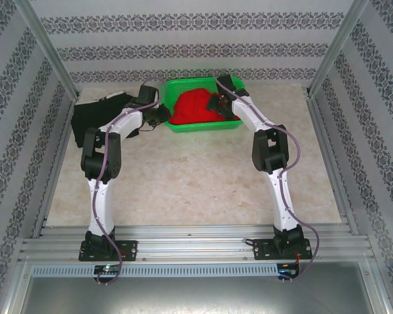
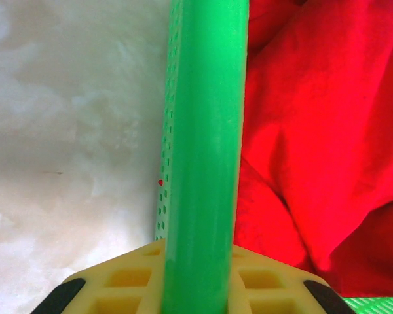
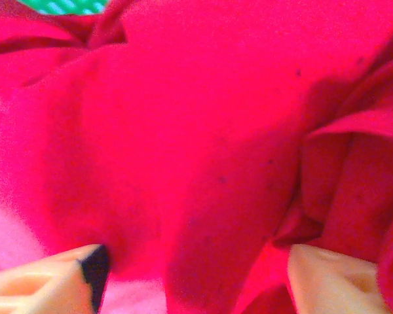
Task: Fold and stack the t-shirts
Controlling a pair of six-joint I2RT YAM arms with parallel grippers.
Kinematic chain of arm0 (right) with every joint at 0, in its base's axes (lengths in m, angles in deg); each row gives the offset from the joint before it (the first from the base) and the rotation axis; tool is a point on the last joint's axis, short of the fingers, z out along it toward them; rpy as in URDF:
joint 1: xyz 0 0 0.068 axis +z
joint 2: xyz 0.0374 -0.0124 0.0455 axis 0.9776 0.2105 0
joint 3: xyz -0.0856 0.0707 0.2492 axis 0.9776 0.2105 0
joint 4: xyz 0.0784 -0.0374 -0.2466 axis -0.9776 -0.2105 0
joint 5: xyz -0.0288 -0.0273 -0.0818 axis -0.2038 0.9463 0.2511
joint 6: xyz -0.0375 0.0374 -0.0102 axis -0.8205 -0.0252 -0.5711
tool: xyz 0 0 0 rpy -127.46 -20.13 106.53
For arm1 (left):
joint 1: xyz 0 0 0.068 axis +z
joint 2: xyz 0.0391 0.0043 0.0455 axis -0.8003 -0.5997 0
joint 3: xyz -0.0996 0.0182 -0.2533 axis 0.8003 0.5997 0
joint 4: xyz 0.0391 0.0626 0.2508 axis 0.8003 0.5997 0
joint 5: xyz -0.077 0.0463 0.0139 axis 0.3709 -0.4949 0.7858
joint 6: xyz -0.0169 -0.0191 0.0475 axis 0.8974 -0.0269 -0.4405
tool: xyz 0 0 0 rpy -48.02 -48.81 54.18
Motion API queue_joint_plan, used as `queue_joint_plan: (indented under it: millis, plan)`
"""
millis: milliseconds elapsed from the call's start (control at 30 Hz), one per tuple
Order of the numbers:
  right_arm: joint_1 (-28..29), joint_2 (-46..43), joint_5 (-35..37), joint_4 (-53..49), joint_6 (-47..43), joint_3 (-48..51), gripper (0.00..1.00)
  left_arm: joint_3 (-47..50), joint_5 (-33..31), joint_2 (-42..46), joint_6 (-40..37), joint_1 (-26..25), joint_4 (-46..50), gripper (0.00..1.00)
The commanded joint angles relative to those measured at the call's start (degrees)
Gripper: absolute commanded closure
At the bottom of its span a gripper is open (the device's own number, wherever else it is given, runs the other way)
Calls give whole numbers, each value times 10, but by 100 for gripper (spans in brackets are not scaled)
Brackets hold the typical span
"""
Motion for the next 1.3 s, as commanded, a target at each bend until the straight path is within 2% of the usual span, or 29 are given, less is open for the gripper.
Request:
queue_joint_plan:
  millis: [0,67,100,167,200,333,600,733,867,967,1033,1100,1200,1267]
  plan:
    - [4,10,30,-20,6,-27,48,5,6,5,-37,-19,26,83]
    - [4,-4,44,-10,2,-22,74,7,6,8,-35,-22,31,83]
    - [3,-14,49,2,0,-13,79,11,7,8,-31,-23,28,83]
    - [2,-46,49,42,-7,10,97,21,13,11,-19,-25,17,84]
    - [1,-62,45,58,-11,18,100,24,16,11,-12,-26,11,84]
    - [-3,-151,9,121,-45,59,100,2,26,-8,15,-40,6,85]
    - [-57,-416,-56,219,-39,250,100,-117,39,-91,53,-99,19,85]
    - [-81,-512,-161,218,-11,285,100,-213,51,-156,75,-125,26,82]
    - [-63,-586,-287,231,33,292,100,-352,55,-236,110,-140,39,69]
    - [-18,-628,-321,206,34,283,100,-443,49,-285,142,-137,40,53]
    - [15,-649,-332,167,38,281,100,-494,46,-305,159,-129,37,44]
    - [44,-672,-340,156,69,315,100,-519,49,-303,178,-114,21,30]
    - [88,-689,-303,133,92,389,100,-519,65,-264,181,-79,22,22]
    - [112,-684,-282,122,101,424,100,-511,78,-224,164,-49,56,20]
